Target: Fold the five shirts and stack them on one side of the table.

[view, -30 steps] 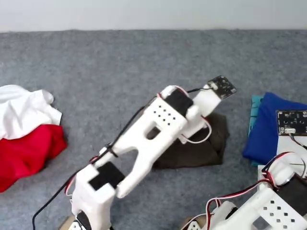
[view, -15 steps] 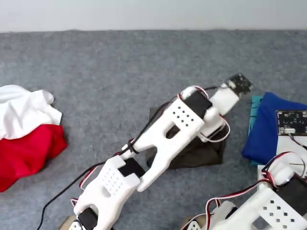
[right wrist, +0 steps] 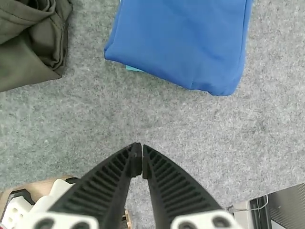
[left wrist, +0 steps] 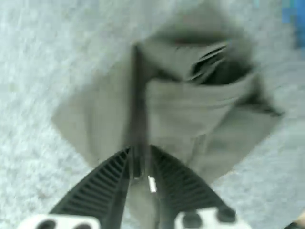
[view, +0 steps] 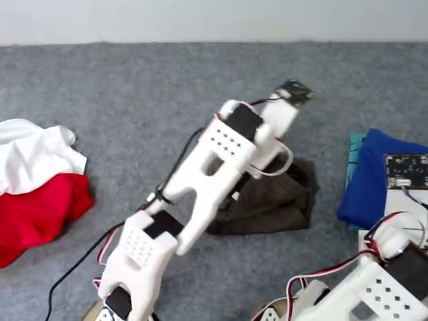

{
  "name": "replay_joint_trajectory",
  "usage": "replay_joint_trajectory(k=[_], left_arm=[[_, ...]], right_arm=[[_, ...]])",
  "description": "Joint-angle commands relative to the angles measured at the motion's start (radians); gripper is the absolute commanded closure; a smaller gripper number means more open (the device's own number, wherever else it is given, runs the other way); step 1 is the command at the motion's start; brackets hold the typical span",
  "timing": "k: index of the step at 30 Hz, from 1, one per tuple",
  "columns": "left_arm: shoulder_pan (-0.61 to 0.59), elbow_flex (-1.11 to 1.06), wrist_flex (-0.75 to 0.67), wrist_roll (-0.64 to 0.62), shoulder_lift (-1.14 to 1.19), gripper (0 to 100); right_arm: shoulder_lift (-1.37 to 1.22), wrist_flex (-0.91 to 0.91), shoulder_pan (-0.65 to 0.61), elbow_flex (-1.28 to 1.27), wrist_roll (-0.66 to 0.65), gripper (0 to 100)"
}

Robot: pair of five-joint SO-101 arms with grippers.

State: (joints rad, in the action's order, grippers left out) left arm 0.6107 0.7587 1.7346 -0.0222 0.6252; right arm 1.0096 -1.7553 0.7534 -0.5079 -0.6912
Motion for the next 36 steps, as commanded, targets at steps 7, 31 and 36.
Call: replay_joint_trajectory(k=[7, 31, 36], left_arm=[[-0.094, -0.148, -0.028, 0.08, 0.044, 99], [0.249, -0.311, 0.017, 0.032, -0.247, 99], [0.06, -0.328, 0.018, 0.031, -0.279, 99]], right_arm=[[0.013, -0.039, 0.008, -0.06, -0.002, 98.9], [0.013, -0.028, 0.01, -0.055, -0.002, 98.9], [0.013, -0.016, 0.005, -0.055, -0.002, 98.9]])
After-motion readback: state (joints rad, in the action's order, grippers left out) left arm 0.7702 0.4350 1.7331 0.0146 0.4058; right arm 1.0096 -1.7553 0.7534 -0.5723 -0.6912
